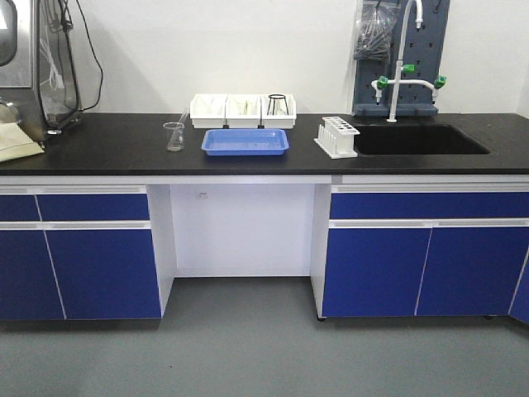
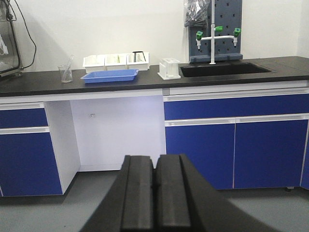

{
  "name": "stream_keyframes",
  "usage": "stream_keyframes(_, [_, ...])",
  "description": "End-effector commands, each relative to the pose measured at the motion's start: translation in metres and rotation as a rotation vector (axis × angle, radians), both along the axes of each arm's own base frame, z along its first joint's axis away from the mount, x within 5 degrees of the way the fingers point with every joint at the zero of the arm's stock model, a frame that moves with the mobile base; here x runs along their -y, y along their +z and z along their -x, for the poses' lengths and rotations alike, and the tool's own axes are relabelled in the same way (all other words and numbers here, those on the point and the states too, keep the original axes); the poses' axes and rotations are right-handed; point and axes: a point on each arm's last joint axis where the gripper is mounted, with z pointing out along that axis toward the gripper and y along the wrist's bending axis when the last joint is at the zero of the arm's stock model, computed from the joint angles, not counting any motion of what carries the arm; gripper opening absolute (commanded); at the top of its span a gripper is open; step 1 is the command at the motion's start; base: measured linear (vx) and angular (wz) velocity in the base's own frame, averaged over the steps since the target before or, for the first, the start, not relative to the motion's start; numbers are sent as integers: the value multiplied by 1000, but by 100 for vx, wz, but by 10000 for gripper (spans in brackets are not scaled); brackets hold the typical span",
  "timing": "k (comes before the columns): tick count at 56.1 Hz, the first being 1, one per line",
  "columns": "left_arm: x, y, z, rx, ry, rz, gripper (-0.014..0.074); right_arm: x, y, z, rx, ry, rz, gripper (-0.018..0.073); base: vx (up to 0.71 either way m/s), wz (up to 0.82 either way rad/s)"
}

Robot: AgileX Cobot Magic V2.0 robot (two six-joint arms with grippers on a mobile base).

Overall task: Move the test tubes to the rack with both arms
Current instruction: 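Drive the base up to the bench facing the beaker and tray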

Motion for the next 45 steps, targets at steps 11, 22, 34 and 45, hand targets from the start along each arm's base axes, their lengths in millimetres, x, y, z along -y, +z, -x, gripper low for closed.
stream_keyframes(11, [0,17,2,112,-3,29,-4,-1,3,1,77,10,13,-8,0,0])
stream_keyframes(22, [0,17,2,112,-3,29,-4,-1,3,1,77,10,13,-8,0,0])
stream_keyframes(34, [0,17,2,112,-3,29,-4,-1,3,1,77,10,13,-8,0,0])
stream_keyframes(45, [0,17,2,112,-3,29,-4,-1,3,1,77,10,13,-8,1,-1])
